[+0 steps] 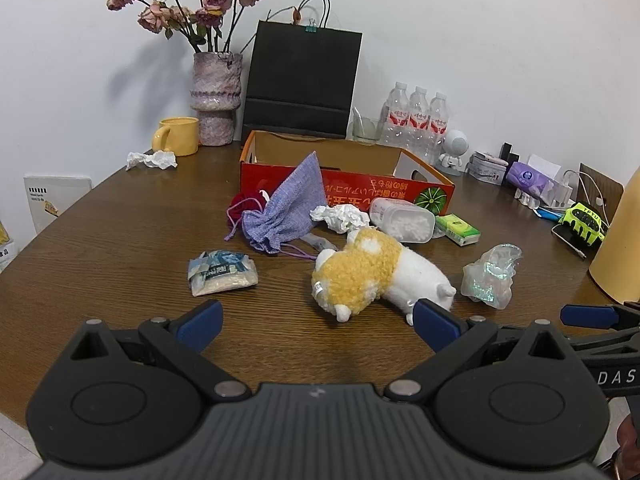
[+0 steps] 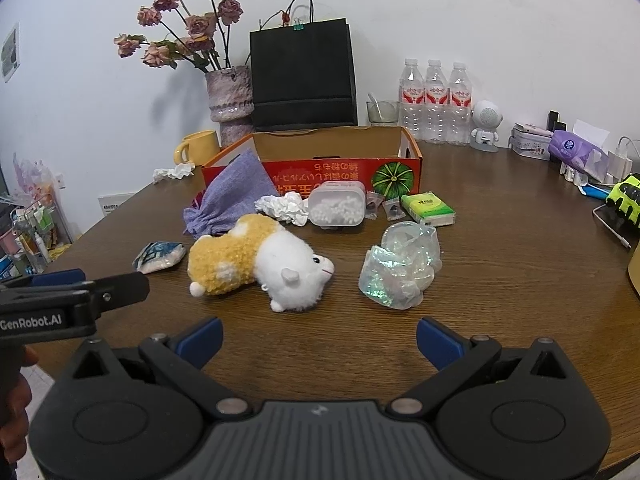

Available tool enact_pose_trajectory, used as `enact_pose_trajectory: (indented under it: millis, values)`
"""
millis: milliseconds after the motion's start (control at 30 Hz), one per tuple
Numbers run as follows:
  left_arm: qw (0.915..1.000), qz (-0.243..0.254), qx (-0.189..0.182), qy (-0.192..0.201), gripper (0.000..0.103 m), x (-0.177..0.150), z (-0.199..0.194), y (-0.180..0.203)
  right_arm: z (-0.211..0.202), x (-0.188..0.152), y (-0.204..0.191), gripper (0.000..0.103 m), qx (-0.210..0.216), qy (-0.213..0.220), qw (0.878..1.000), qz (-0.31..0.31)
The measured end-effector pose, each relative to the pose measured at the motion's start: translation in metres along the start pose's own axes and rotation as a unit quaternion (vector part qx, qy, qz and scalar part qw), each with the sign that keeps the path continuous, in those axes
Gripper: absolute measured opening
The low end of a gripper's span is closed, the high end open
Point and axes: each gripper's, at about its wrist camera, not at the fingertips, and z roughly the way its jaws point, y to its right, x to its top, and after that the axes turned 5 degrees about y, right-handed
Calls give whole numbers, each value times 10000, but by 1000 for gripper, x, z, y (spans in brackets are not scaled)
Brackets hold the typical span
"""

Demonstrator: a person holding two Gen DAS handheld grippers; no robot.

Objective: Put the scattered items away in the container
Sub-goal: 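Reach both grippers toward the plush sheep and the clear plastic bag, then grasp the plush sheep with the left gripper while the right grasps the clear bag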

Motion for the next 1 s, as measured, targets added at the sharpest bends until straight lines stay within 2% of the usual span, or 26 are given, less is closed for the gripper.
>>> enact_pose_trajectory:
  millis: [267,400,533,633,800,833,900,967,1000]
  values:
    - [9996,179,-196,-130,103,14,33,4,20,9,27,103,-202,-92,9994,271]
    - [9983,280,-509,-32,103,28,60,13,39,13,44,103,-331,-210,9984,415]
    - [9942,739,-499,-593,103,29,94,20,59,20,61,103,-442,-260,9969,601]
    - [9885,1113,-442,-925,103,24,115,20,75,24,70,97,-467,-337,9960,685]
    - [9852,1188,-503,-1125,103,21,141,17,99,26,77,89,-501,-454,9952,714]
    - [9850,1148,-520,-1175,101,21,144,16,104,27,78,87,-510,-471,9951,708]
    - [9848,1087,-602,-1217,93,20,150,15,111,27,79,72,-516,-504,9952,667]
    - [9844,1012,-685,-1266,76,19,154,14,117,26,79,58,-467,-562,9953,632]
    - [9849,1033,-710,-1191,71,18,154,15,118,26,78,49,-450,-552,9957,588]
